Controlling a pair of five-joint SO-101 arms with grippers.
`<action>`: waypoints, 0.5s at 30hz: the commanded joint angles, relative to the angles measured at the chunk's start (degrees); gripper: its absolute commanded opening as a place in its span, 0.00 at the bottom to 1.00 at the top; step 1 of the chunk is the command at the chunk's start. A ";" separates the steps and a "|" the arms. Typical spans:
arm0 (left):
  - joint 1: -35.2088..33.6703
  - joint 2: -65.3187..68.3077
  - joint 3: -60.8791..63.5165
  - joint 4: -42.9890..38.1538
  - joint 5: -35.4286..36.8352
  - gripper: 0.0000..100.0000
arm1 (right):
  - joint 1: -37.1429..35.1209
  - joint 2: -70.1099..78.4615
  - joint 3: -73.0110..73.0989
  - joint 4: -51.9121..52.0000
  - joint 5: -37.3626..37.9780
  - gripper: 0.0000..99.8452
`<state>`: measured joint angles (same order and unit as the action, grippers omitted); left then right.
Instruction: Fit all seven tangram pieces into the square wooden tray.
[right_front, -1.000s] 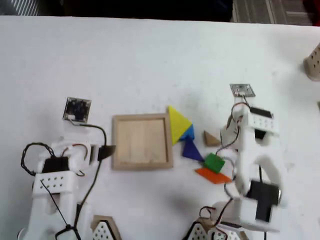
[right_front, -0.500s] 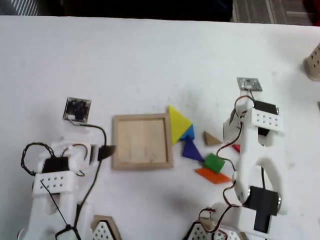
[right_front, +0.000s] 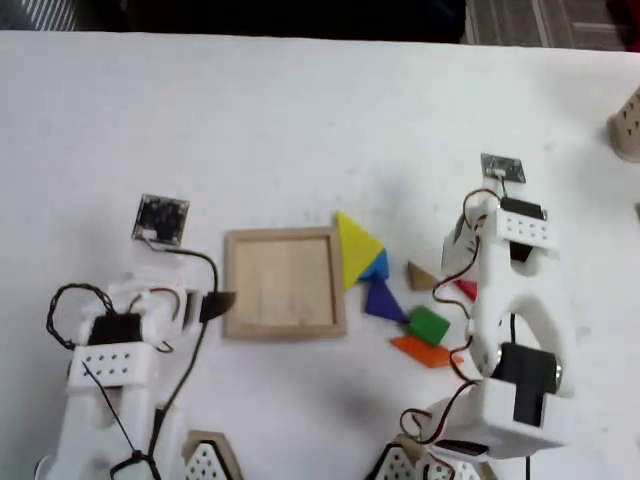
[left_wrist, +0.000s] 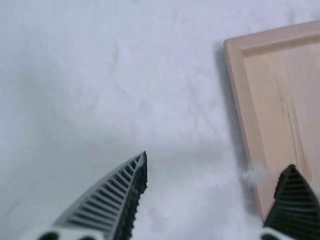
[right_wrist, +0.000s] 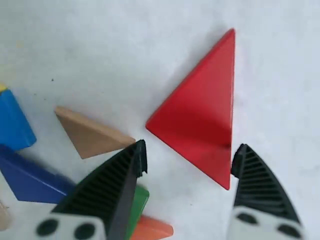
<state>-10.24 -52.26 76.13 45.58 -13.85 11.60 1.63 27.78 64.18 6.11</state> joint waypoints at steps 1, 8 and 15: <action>0.66 -0.31 -0.70 -0.18 -0.09 0.39 | -0.31 1.10 -3.34 -0.40 1.49 0.28; 0.66 -0.31 -0.70 -0.18 -0.09 0.39 | -4.53 7.78 -7.12 0.22 -2.64 0.35; 0.66 -0.31 -0.70 -0.18 -0.18 0.39 | -4.18 8.84 -9.23 0.31 -0.26 0.34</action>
<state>-10.24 -52.26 76.13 45.58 -13.85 7.47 10.95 20.84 64.18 4.26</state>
